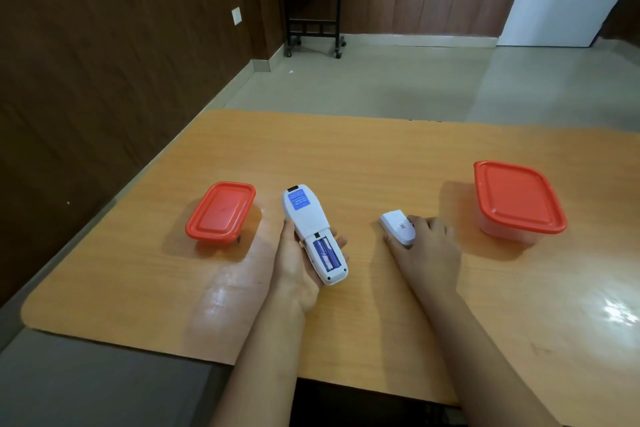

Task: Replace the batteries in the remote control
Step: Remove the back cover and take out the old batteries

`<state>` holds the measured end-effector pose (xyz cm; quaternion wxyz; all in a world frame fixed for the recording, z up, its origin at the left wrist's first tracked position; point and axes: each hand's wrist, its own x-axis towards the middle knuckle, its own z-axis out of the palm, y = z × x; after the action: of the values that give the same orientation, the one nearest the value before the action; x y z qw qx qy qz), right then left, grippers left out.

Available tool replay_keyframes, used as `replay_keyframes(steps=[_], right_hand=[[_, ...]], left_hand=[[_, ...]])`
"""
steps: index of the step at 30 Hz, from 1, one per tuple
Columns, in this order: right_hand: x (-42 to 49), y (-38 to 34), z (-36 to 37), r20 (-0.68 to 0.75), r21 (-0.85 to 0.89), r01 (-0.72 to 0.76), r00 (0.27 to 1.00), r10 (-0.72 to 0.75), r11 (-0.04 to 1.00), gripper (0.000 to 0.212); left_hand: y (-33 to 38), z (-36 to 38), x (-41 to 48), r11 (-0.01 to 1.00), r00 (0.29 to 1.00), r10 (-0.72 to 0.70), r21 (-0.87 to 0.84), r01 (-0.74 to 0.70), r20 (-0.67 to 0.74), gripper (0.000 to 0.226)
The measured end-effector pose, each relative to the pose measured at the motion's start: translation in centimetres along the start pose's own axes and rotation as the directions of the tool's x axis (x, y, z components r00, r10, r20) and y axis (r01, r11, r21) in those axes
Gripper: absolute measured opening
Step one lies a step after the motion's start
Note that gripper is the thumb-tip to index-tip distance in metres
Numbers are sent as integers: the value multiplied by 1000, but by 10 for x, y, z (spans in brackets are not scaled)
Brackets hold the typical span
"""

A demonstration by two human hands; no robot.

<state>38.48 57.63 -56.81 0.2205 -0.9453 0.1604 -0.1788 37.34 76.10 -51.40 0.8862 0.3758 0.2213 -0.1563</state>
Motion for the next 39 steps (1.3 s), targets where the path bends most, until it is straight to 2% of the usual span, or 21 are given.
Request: replay_keyframes(steps=[3, 4, 6, 8, 10, 12, 15, 19, 24, 31, 39], right_hand=[[2, -4, -1, 68, -64, -37, 997, 41, 997, 72], [1, -8, -4, 84, -30, -45, 995, 47, 999, 73], [-4, -21, -13, 65, 160, 23, 997, -33, 987, 58], [-15, -37, -24, 1, 343, 180, 981, -192, 922, 35], [-30, -53, -32, -38, 446, 305, 946, -323, 841, 24], [-43, -64, -34, -16, 499, 366, 910, -414, 786, 20], [-54, -72, -32, 29, 478, 425, 867, -497, 769, 22], [-52, -74, -31, 42, 394, 471, 849, -527, 789, 21], [-51, -74, -30, 132, 297, 518, 810, -572, 802, 20], [-51, -74, -27, 155, 288, 471, 837, -526, 834, 15], [-51, -74, -21, 190, 371, 446, 822, -536, 815, 17]], left_hand=[[-1, -1, 3, 998, 999, 22, 60, -20, -32, 54], [-1, -1, 3, 997, 999, 32, 72, -29, -40, 54], [0, 0, 4, 996, 998, 44, 74, -41, -42, 54], [0, 1, 4, 997, 998, 50, 65, -47, -49, 55], [-2, 0, 4, 996, 998, 49, 74, -46, -41, 57], [-3, -2, 5, 994, 999, 40, 107, -38, -14, 60], [-5, -2, 2, 993, 1000, 3, 120, -4, 13, 59], [-6, 3, -2, 996, 999, -39, 76, 37, 30, 58], [-9, 7, -9, 986, 997, -72, 151, 66, 35, 53], [-13, 8, -10, 987, 995, -103, 124, 102, -2, 47], [-16, 11, -9, 991, 996, -88, 102, 90, -21, 47]])
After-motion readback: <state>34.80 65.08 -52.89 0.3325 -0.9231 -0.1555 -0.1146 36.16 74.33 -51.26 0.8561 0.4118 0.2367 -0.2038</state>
